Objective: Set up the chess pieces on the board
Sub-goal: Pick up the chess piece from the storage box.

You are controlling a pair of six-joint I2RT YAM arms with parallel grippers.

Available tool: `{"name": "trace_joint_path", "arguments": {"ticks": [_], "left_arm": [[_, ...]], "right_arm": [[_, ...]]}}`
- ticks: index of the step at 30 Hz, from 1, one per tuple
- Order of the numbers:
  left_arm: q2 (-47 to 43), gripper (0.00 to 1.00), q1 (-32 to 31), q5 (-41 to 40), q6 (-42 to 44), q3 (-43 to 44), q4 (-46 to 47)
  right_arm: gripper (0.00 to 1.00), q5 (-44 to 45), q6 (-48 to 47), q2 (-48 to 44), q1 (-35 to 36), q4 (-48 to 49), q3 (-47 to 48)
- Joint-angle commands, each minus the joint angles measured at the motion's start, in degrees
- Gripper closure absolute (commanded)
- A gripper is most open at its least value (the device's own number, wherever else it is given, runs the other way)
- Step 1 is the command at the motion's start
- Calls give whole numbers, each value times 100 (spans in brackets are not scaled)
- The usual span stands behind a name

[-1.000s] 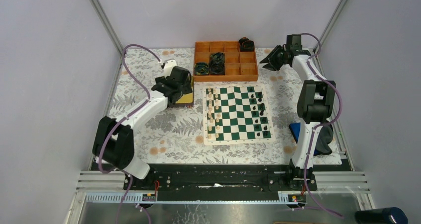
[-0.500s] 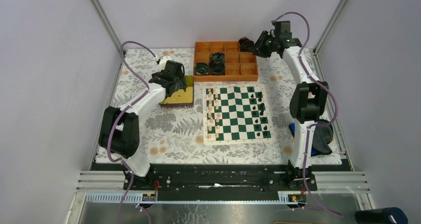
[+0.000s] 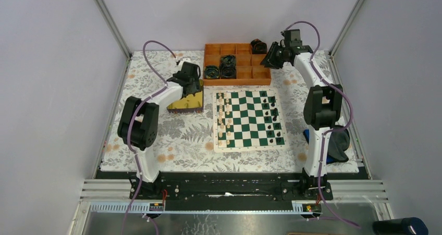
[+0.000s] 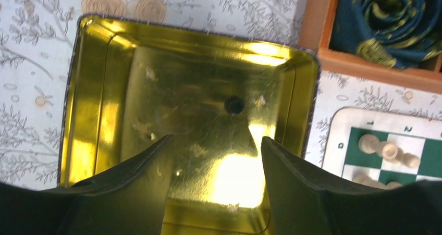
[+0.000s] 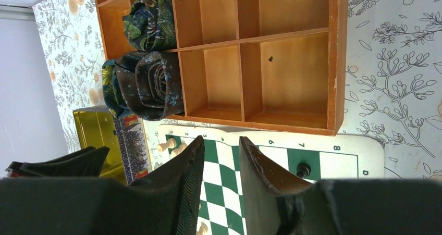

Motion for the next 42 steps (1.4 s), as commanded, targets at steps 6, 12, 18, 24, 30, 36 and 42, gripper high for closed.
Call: {"name": "trace_joint_path", "arguments": {"ticks": [6,12,18,24,30,36,42], "left_arm": [[575,38,31,33,232,678,442],[884,44,51,40,223,863,412],[1073,49,119,63,176,977,399],[1116,60,142,84,129,959,373],[1050,68,163,82,49,827,355],[1061,72,168,94,45,754,341],[1101,83,168,137,74,793,321]], "right_arm": [[62,20,-101,-521,-4,120,58],[63,41,-127,-506,-2,99,77],[63,40,-134,-462,-6,78,159],[63,55,-145,-457,-1,65,107],[62,79,-154,-497,0,65,59],[62,70,-136,-525,0,85,22],[63,71,-122,-571,-5,118,-48]]}}
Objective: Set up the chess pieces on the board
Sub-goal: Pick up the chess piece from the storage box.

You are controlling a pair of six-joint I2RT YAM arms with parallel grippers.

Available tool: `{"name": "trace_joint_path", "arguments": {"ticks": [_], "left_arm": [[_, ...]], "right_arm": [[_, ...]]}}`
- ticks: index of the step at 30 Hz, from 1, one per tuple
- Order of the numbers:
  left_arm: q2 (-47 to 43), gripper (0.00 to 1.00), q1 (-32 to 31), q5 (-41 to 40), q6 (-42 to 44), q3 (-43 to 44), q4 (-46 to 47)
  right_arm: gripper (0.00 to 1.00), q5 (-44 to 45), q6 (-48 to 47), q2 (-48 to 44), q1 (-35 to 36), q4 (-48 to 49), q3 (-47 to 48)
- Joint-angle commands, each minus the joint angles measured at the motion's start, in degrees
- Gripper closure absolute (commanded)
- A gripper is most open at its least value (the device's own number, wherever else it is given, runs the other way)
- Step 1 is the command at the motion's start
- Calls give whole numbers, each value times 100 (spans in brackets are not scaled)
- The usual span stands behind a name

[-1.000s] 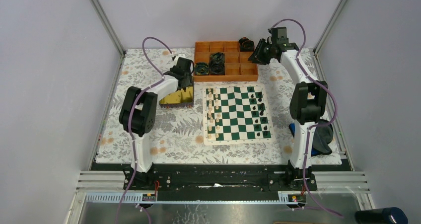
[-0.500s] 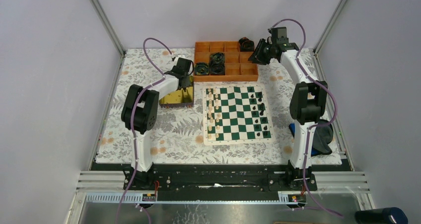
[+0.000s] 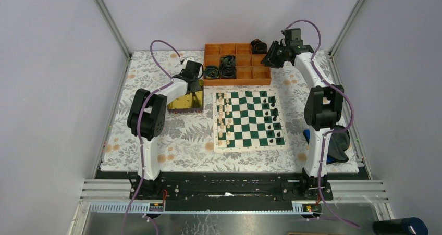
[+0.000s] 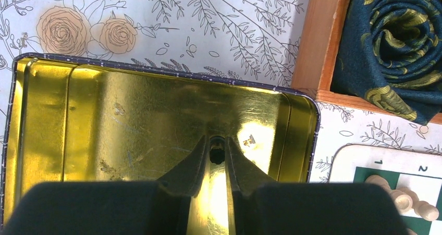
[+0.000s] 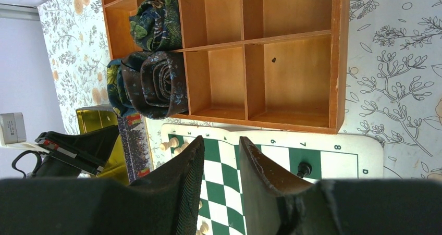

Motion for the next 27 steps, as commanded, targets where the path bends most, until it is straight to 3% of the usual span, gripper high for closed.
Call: {"name": "trace_joint_path", "arguments": {"ticks": [1,9,20,27], "left_arm": [[32,84,61,24,-1,-18,132],[-139,95,61,-33,-58,-110,121],[-874,97,61,-96,-178,-218,-107],[-1708,98,-81,407,-127,-585,-161]], "right_arm": [[62,66,-87,-469,6,119,-63],[63,87,-94,-523,4,130,-84],[63,183,-122,-686,-1,112,-149],[63,401,-159,-842,-96,86,-360]]}}
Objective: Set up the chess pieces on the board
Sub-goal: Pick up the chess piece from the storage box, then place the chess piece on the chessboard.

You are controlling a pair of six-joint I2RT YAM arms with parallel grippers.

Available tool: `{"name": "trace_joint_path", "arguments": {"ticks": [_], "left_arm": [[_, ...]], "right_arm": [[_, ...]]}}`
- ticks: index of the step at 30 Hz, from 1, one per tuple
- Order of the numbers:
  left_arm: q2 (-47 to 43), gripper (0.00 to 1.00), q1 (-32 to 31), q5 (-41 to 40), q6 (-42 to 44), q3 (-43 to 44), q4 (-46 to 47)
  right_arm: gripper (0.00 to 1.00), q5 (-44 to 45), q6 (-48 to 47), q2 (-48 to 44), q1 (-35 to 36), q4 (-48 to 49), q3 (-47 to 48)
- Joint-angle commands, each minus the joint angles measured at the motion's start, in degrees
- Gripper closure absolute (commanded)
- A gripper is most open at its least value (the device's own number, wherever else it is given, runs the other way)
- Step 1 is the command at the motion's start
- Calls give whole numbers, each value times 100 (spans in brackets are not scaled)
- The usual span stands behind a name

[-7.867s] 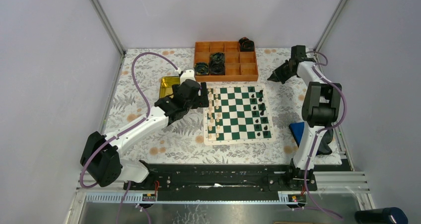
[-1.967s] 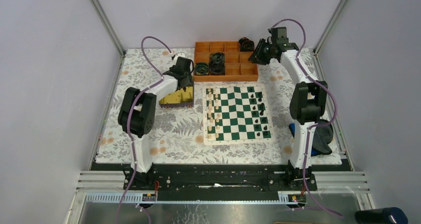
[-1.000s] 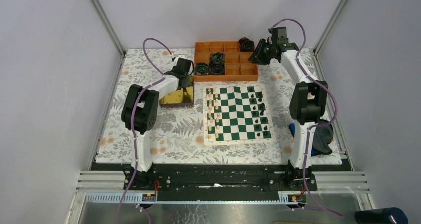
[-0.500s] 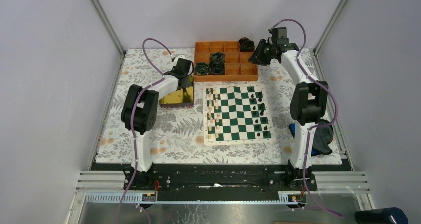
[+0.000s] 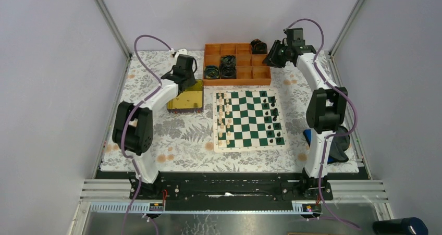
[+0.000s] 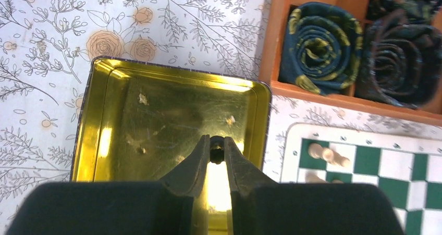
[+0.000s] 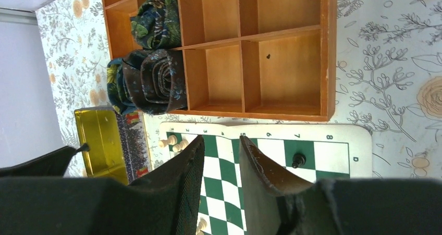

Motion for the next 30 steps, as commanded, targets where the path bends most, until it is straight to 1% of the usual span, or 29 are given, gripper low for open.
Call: {"name": "trace_joint_path", "arguments": {"ticks": [1,6,11,20,23,24,30], "left_arm": [[-573,98,-179,305,96,-233,-112],[-912,99,-907,106,491,-199,-309],[-904,100,-1644,100,658,70,-428],[-95,100,-2748,323,1049,957,-514],[190,100,-3004,499,1136,1218,-510],[285,100,-3082,551,1183,1294,-512],[864,100,-3476,736,1422,1745,-592]], "right_arm": [[63,279,-142,-560,-110,53,-194],[63,426,-141,-869,-301,205,-711],[63,540,-124,-1211,-499,335,-1242],[63,906,-66,-1667,-633,558,-2041],[63,981,-55,-1789,-633,610,-2218],[63,1015,-52,-1828,-771,627,-2271],[63,1109,-41,-1986,-873,656,-2460]]}}
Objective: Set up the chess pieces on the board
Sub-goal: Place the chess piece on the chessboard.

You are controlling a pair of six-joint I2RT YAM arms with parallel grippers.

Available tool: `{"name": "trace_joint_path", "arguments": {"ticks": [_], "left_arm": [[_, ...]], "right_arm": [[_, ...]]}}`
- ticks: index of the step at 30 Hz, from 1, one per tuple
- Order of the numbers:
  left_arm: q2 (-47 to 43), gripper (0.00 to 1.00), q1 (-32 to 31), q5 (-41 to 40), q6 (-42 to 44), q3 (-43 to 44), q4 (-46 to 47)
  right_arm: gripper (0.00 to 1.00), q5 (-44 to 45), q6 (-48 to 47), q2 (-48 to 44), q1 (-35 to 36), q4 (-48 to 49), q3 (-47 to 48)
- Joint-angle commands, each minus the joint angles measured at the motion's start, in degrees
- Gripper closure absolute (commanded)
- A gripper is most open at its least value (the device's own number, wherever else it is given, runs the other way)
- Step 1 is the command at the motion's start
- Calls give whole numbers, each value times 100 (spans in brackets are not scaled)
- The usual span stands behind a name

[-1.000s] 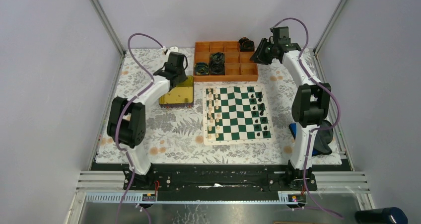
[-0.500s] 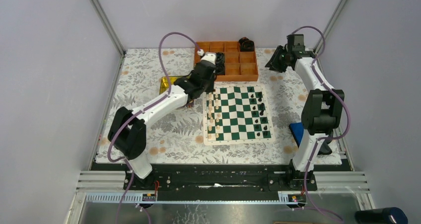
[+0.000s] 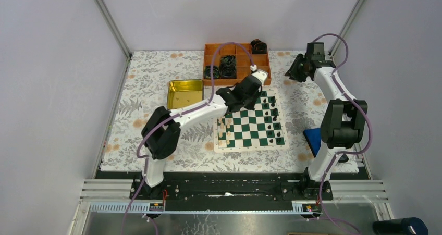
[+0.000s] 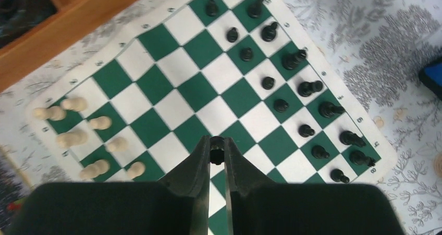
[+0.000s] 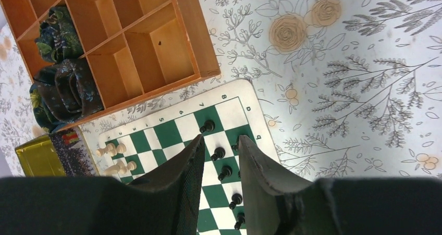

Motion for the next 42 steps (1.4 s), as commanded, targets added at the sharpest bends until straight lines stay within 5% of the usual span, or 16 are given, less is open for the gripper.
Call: {"name": "trace_joint_path", "arguments": {"ticks": [1,29,42], "left_arm": [[332,100,-236,212,339,461,-49],[1692,93,-122,414,283,762,497],[1606,54,-61,475,226,605,672]], "right_arm": [[63,200,13,-443,-116,227,-67],[63,60,0,-285,-173,343,-193],[63,7,-54,-290,-173,299,-168]]}}
